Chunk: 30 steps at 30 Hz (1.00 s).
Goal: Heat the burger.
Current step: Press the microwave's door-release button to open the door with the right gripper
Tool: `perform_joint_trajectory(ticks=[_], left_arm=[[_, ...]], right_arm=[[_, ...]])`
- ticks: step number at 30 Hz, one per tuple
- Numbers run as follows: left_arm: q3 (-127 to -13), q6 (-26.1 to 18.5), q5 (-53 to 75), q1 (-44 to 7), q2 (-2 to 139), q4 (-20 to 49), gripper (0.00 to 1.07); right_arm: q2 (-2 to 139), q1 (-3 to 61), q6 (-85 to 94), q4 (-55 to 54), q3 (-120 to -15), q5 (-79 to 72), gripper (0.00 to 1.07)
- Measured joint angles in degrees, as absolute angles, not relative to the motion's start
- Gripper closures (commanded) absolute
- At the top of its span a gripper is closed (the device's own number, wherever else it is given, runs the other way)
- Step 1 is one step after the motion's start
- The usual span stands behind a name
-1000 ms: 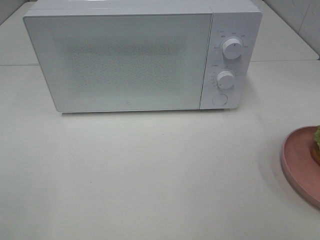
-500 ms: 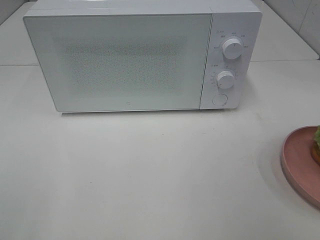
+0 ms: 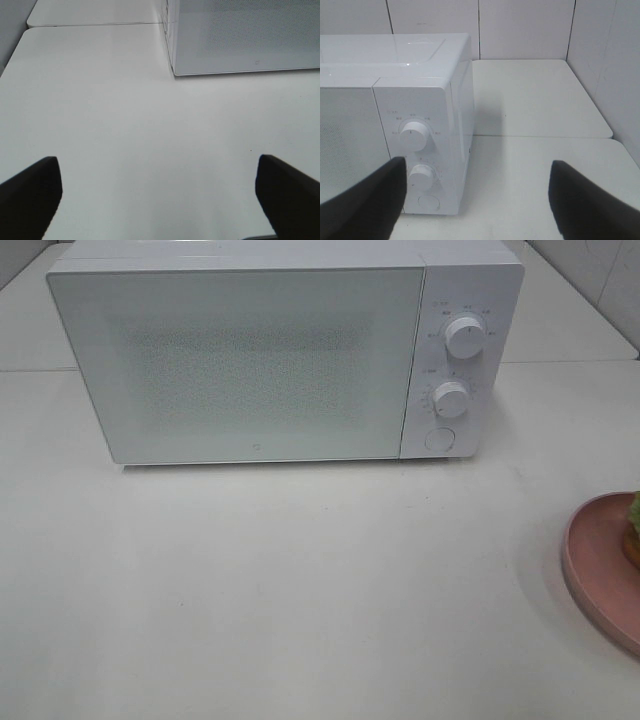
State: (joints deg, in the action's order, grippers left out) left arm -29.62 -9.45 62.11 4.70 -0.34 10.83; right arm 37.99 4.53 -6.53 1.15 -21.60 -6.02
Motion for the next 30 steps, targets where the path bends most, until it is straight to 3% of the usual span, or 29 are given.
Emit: perform_joint_trajectory(ticks=[16, 22, 30], left_arm=[[-29.62, -9.45, 62.11, 4.7, -0.34, 10.83, 0.09], [-29.62, -9.45, 62.11, 4.7, -0.34, 10.83, 0.09], [-29.62, -9.45, 62.11, 4.7, -0.34, 10.71, 0.09]], right_arm=[[56.32, 4.53, -3.72, 1.15, -21.43, -26.76, 0.33], [62.8, 5.1, 0.86, -3.55, -21.43, -32.83, 0.33], [70.02, 16.04, 18.85, -20.97, -21.43, -40.16, 0.33]])
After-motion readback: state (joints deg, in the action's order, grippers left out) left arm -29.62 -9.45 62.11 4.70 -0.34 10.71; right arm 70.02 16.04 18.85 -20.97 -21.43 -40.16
